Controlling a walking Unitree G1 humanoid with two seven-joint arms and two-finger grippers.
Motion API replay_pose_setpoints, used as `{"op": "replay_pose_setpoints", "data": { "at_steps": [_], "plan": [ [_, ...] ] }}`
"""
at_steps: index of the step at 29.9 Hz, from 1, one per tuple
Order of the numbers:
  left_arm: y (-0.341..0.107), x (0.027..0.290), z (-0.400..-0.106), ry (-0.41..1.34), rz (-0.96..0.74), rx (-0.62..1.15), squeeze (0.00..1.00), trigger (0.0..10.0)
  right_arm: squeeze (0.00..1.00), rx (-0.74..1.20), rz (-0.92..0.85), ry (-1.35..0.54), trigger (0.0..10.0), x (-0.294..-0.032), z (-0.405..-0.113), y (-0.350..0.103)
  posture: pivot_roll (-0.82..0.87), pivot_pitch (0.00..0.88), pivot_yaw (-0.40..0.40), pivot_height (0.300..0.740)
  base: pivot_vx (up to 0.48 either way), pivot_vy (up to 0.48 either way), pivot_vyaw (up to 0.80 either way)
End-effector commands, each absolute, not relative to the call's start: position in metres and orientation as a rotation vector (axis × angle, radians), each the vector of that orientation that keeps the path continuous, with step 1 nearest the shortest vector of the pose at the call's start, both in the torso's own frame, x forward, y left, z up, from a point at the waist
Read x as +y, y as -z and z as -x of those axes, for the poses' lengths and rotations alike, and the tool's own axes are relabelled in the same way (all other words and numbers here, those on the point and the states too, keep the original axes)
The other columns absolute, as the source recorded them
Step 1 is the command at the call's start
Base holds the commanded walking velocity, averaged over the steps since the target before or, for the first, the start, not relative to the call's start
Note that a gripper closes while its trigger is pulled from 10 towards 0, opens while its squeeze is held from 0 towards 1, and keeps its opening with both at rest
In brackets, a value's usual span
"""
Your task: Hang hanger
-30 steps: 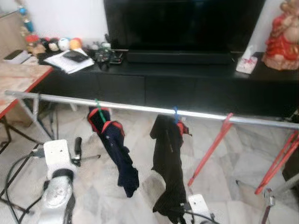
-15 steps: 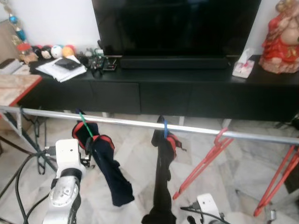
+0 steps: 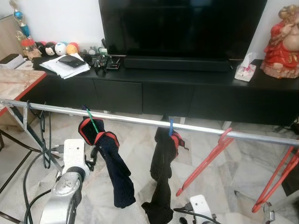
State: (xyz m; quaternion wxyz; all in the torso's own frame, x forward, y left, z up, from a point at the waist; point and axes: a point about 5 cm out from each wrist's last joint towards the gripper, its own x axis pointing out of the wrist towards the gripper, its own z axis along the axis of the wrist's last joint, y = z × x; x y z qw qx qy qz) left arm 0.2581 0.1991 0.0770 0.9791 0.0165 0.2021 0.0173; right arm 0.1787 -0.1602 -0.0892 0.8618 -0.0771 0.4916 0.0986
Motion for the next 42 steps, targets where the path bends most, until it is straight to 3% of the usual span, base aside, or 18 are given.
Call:
{"op": "replay_pose_setpoints", "data": {
  "at_steps": [1,7,28,42],
  "plan": [
    [-0.077,0.200,-0.261,-0.007,-0.035,0.432,0.00,10.0,0.00,1.027,0.174,-0.206,10.0,-0.161,-0.182,0.088,-0.07,0.000,0.010,0.740,0.000,0.000,0.00],
    [-0.085,0.198,-0.269,0.035,0.046,0.452,0.00,10.0,0.00,1.030,0.174,-0.207,10.0,-0.161,-0.180,0.089,-0.07,0.000,0.008,0.740,0.000,0.000,0.00],
    [-0.114,0.185,-0.275,0.204,0.008,0.408,0.00,10.0,0.00,1.033,0.176,-0.195,10.0,-0.167,-0.178,0.089,-0.08,0.000,0.014,0.740,0.000,0.000,0.00],
    [-0.087,0.210,-0.269,0.004,-0.075,0.555,0.00,10.0,0.00,1.018,0.162,-0.214,10.0,-0.157,-0.180,0.089,-0.08,0.000,0.018,0.740,0.000,0.000,0.00]
  ]
}}
